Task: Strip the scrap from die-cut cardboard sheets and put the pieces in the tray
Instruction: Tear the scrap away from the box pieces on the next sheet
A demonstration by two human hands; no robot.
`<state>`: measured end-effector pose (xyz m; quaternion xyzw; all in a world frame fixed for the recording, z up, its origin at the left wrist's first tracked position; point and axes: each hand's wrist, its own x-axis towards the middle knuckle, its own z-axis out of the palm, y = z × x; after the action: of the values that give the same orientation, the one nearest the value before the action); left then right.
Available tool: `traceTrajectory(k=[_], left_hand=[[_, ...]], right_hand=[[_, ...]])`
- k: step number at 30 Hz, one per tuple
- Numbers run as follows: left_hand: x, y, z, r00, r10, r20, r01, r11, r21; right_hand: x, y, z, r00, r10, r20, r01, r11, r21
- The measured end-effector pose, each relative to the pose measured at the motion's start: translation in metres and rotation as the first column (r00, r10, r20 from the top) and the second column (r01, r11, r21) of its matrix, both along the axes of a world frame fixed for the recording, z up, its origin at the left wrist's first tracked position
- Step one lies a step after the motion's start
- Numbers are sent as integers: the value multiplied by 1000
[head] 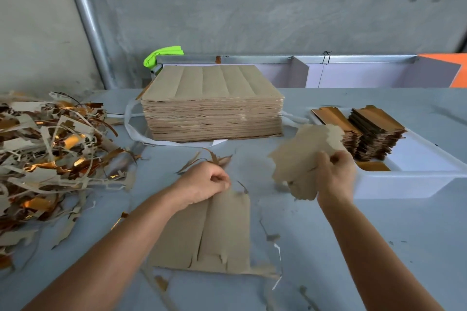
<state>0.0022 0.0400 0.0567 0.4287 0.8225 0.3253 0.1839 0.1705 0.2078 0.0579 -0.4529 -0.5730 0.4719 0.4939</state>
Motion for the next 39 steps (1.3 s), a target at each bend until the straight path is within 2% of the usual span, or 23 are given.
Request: traceTrajectory(k=[3, 6, 9, 12, 14, 17, 19, 22, 25, 27, 30, 33, 36, 39], left_hand=[[-7, -4, 7, 992, 15, 121, -27, 995, 94], [-9, -9, 13, 977, -60, 207, 16, 978, 207], [-8, -11, 13, 950, -137, 280, 49, 952, 301], [-6, -10, 14, 944, -173, 280, 70, 936, 345], [-3, -7, 13, 955, -147, 259, 43, 928, 370], [2, -1, 10, 982, -40, 186, -36, 922, 385], [4, 4, 7, 991, 35, 126, -82, 915, 394], [3, 8, 3, 987, 146, 60, -157, 895, 418], [3, 9, 0, 989, 148, 27, -146, 898, 415], [4, 11, -2, 988, 150, 23, -146, 893, 426], [-1, 8, -4, 990, 99, 98, -133, 881, 454], [-6, -2, -5, 961, -83, 263, -68, 854, 515], [-10, -9, -6, 894, -229, 386, -34, 822, 568], [-9, -7, -6, 915, -170, 367, -58, 842, 536]], right_hand=[[12, 5, -6, 979, 119, 164, -135, 987, 92], [12, -2, -6, 914, 253, 318, -316, 935, 164], [3, -17, -4, 833, 354, 425, -450, 880, 149], [-9, -38, -3, 744, 446, 497, -574, 808, 134], [-15, -50, -3, 702, 540, 465, -645, 759, 93], [-17, -64, -5, 665, 698, 266, -719, 695, -27], [-17, -68, -6, 652, 729, 208, -737, 674, -53], [-15, -68, -11, 657, 723, 215, -734, 678, -36], [-14, -67, -15, 659, 718, 224, -730, 683, -43], [-14, -67, -16, 696, 693, 186, -694, 716, -73], [-14, -62, -16, 789, 603, 113, -586, 796, -152], [-10, -48, -18, 859, 509, 55, -484, 842, -237], [-10, -38, -24, 839, 477, 263, -452, 879, -152], [-18, -50, -25, 741, 561, 369, -566, 817, -107]])
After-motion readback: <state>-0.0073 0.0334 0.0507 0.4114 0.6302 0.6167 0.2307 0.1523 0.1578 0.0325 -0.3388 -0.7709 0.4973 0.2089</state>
